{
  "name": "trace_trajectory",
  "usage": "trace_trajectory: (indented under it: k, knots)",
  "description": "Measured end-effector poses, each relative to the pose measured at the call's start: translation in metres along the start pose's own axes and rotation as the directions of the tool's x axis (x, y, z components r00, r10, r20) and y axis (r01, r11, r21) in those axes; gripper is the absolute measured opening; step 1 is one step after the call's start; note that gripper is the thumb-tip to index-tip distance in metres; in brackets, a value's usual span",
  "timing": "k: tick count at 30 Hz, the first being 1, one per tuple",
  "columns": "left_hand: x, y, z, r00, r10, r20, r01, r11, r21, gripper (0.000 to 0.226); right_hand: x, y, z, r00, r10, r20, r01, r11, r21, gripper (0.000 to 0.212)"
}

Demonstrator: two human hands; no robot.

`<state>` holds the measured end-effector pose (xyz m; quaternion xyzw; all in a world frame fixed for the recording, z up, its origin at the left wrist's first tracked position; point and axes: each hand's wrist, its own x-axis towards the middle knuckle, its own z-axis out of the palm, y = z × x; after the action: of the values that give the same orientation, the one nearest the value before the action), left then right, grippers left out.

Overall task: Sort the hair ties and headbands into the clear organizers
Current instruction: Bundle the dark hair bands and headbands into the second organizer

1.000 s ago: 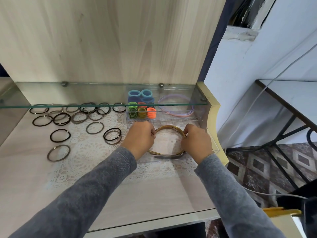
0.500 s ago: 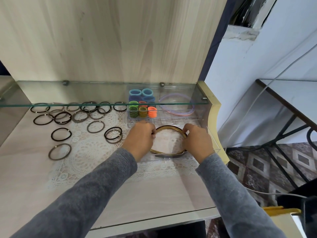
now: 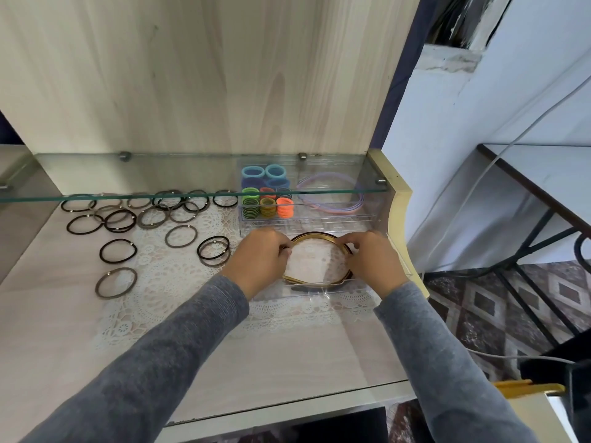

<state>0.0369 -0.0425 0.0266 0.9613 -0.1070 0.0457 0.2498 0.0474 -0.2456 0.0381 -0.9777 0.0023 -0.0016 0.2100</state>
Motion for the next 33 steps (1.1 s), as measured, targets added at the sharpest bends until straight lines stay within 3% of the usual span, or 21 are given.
trace_trajectory:
  k: [6, 13, 17, 21, 33]
  knots:
    - [-0.002, 0.001, 0.005, 0.999, -0.033, 0.018, 0.033, 0.999, 0.007, 0.035, -0.007, 0.010, -0.004, 0.998, 0.021, -0.067, -0.032, 0.986, -0.163, 0.045]
    - [0.003, -0.003, 0.007, 0.995, -0.009, 0.103, 0.002, 0.998, 0.062, 0.033, -0.009, 0.014, -0.005, 0.987, 0.053, -0.150, -0.095, 0.953, -0.289, 0.039]
    - [0.006, -0.001, 0.007, 0.979, -0.001, 0.203, -0.023, 0.993, 0.113, 0.048, -0.006, 0.009, -0.003, 0.991, -0.046, -0.123, 0.019, 0.978, -0.208, 0.036]
    - [0.004, 0.004, 0.007, 0.980, 0.010, 0.197, -0.039, 0.989, 0.140, 0.043, -0.003, 0.003, 0.000, 0.990, -0.141, -0.009, 0.140, 0.986, -0.090, 0.032]
    - [0.002, 0.007, 0.010, 0.986, 0.012, 0.166, -0.039, 0.986, 0.164, 0.036, -0.001, 0.014, 0.000, 0.993, 0.096, -0.069, -0.104, 0.988, -0.111, 0.026]
